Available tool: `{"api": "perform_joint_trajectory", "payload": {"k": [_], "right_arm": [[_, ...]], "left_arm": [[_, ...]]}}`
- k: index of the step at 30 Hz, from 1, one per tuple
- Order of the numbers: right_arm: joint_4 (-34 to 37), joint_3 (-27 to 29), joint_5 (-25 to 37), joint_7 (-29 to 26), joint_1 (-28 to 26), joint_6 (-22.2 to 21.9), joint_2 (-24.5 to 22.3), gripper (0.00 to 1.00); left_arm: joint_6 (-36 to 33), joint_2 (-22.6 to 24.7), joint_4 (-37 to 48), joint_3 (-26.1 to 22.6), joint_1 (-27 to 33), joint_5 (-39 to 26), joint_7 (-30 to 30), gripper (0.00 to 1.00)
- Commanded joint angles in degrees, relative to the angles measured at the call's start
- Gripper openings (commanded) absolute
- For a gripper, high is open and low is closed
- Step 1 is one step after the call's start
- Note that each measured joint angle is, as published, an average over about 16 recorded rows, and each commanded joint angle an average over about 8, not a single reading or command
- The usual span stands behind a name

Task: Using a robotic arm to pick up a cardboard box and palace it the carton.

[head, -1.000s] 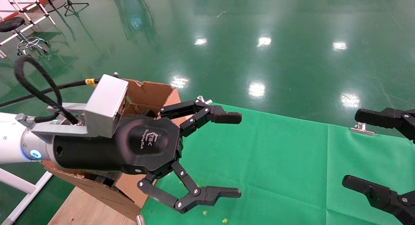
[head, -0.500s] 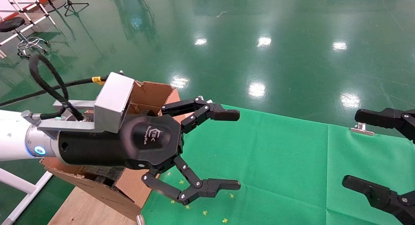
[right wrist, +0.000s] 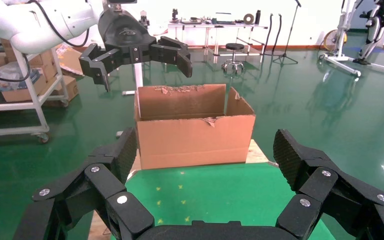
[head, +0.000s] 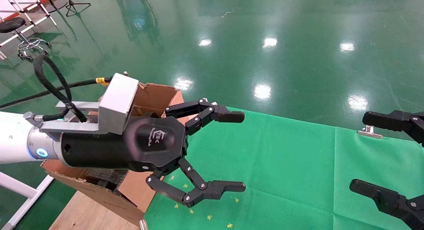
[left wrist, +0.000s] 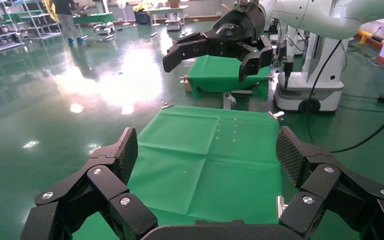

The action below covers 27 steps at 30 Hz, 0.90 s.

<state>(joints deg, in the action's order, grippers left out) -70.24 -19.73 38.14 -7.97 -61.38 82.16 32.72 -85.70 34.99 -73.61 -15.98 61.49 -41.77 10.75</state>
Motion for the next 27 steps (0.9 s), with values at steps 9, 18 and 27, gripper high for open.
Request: {"api": "perform_joint_trajectory", "payload": {"k": [9, 18, 27], "right_arm": [[0.0, 0.0, 0.0, 0.0, 0.0, 0.0, 0.0, 1.0], [0.0, 0.0, 0.0, 0.0, 0.0, 0.0, 0.0, 1.0], [0.0, 0.0, 0.0, 0.0, 0.0, 0.0, 0.0, 1.0]], "left_arm": [[0.0, 0.0, 0.1, -0.1, 0.1, -0.1, 0.0, 1.0], [0.0, 0.0, 0.1, -0.1, 0.1, -0.2, 0.1, 1.0], [0.0, 0.0, 0.2, -0.1, 0.1, -0.2, 0.1, 1.0]]}}
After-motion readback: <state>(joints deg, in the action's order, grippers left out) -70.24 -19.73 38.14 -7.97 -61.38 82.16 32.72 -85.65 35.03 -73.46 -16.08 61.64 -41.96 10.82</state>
